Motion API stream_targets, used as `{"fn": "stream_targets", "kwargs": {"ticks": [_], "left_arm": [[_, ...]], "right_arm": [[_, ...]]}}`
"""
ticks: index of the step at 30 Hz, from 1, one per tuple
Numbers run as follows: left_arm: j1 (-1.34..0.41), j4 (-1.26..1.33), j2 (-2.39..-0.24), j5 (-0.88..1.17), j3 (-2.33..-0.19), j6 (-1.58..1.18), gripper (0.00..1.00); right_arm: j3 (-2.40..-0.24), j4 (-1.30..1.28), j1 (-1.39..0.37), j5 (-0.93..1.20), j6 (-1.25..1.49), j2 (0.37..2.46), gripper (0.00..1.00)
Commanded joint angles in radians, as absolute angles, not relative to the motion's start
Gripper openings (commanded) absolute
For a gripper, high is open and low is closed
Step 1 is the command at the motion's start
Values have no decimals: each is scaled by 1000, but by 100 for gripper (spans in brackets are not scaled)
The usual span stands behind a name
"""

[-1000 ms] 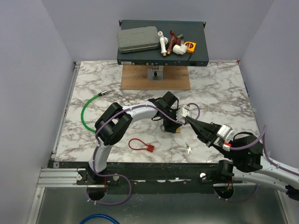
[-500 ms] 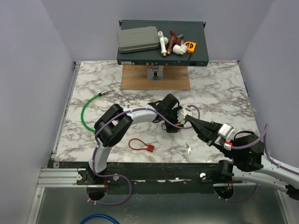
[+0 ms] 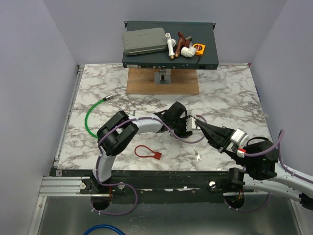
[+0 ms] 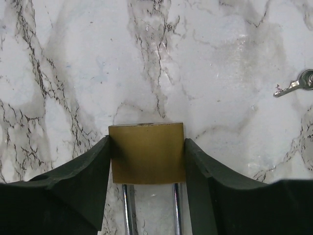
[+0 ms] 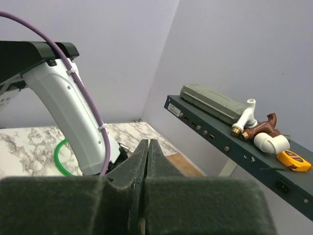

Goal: Unlock with the key
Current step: Place the lock at the center of the board, then pick up the lock from the center of the board.

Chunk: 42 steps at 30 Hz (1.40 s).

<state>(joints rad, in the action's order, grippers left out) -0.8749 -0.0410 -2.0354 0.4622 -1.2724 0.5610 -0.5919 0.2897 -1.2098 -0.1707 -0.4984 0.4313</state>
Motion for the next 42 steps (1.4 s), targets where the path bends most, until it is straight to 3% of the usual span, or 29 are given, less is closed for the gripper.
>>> {"fn": "stream_targets", "kwargs": {"ticks": [1, 7, 13, 26, 32, 38, 42], "left_arm": [[-891, -54, -2104, 285, -1129, 679, 48], [-914, -41, -2110, 258, -1092, 703, 45], [-904, -137, -2065, 352, -1135, 695, 0], [-729, -931, -1832, 954, -1479, 827, 0], [-630, -1161, -1747, 1134, -1609, 908, 0], [-515, -1618, -1773, 1390, -1835, 1152, 0], [-476, -1621, -1717, 1469, -1817, 1110, 0]], "right_arm": [[-614, 285, -1215, -171, -512, 437, 1], [-620, 286, -1216, -179, -515, 439, 1], [-638, 286, -1216, -176, -516, 445, 1], [-693, 233, -1216, -200, -553, 458, 1], [-701, 180, -1216, -196, -571, 476, 1], [-788, 8, -1216, -90, -595, 540, 1], [-889, -142, -1216, 6, -622, 653, 1]]}}
